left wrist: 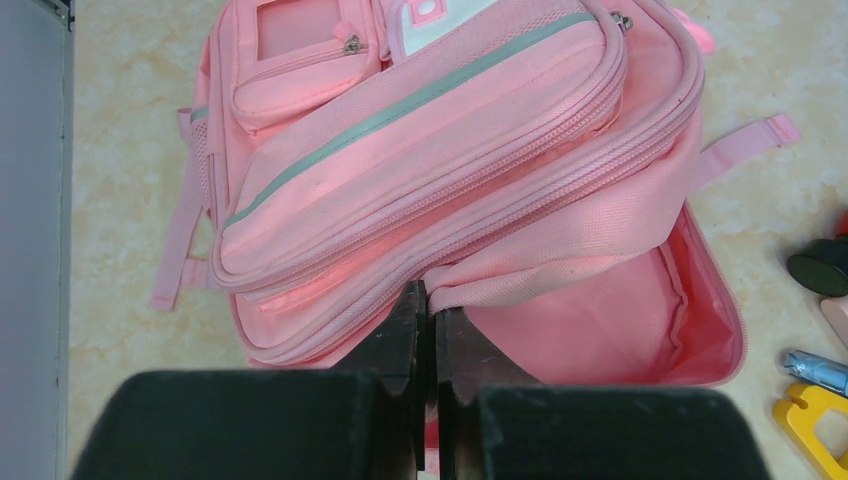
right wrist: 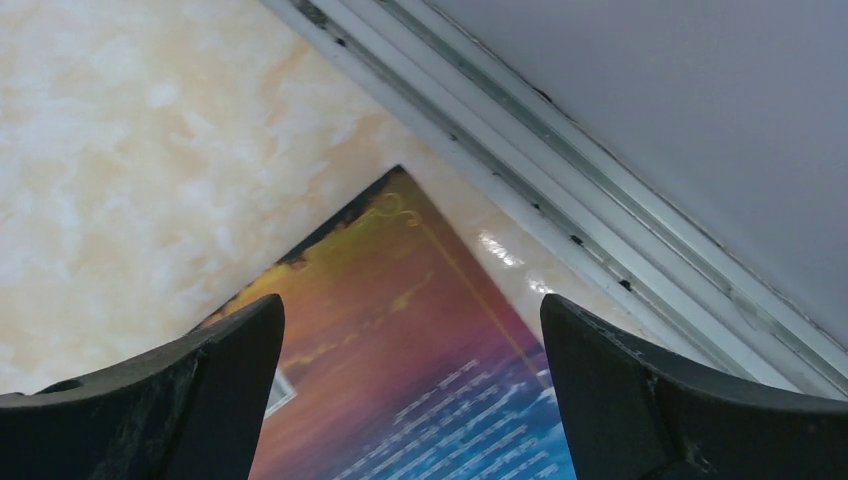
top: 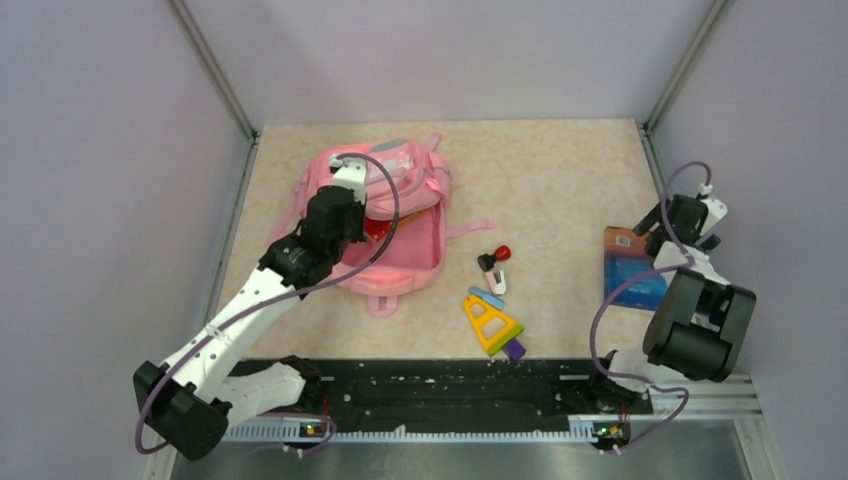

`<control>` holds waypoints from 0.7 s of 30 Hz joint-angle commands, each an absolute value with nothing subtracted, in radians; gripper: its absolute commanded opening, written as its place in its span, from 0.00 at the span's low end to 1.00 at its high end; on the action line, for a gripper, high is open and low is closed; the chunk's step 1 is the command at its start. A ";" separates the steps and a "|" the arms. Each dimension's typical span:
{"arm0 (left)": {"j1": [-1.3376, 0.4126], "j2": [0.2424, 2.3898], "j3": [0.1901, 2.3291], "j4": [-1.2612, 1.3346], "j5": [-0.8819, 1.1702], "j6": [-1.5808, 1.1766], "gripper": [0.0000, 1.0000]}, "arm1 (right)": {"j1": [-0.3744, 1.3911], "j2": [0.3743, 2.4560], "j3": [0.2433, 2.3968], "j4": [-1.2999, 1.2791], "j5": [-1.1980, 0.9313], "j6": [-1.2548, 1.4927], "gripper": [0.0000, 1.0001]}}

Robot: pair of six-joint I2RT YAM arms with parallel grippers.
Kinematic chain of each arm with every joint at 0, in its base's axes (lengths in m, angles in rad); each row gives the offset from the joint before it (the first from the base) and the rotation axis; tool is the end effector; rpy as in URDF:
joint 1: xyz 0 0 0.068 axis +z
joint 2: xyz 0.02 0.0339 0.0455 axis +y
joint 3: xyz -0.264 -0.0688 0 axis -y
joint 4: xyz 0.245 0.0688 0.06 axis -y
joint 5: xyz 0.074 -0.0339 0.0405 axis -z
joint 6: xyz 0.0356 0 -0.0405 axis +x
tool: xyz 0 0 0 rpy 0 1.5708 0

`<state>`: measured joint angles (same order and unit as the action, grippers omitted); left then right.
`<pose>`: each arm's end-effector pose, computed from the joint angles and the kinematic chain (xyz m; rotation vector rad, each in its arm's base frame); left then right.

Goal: Pack the student bag
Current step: Move the book to the center of the board.

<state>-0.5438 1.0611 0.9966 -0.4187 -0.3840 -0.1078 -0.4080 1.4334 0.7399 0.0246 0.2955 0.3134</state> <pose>0.2074 -0.1098 0.3383 0.2033 2.0059 -0.0187 0.2670 -0.1267 0.1975 0.9361 2.0270 -0.3821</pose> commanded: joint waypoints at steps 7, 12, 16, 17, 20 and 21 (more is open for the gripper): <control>-0.529 1.055 1.046 -0.339 -0.433 -0.120 0.00 | -0.551 1.514 0.741 0.040 0.040 0.364 0.94; -0.529 1.032 1.041 -0.330 -0.400 -0.105 0.00 | -0.547 1.483 0.673 0.071 -0.158 0.415 0.87; -0.529 0.992 1.013 -0.292 -0.328 -0.065 0.00 | -0.488 1.447 0.616 0.120 -0.198 0.461 0.87; -0.529 0.990 1.016 -0.295 -0.318 -0.057 0.00 | -0.446 1.448 0.615 0.114 -0.194 0.463 0.87; -0.531 0.973 1.030 -0.299 -0.278 -0.045 0.00 | -0.340 1.443 0.598 0.120 -0.201 0.487 0.86; -0.531 0.960 1.039 -0.298 -0.253 -0.039 0.02 | -0.302 1.437 0.587 0.126 -0.201 0.507 0.85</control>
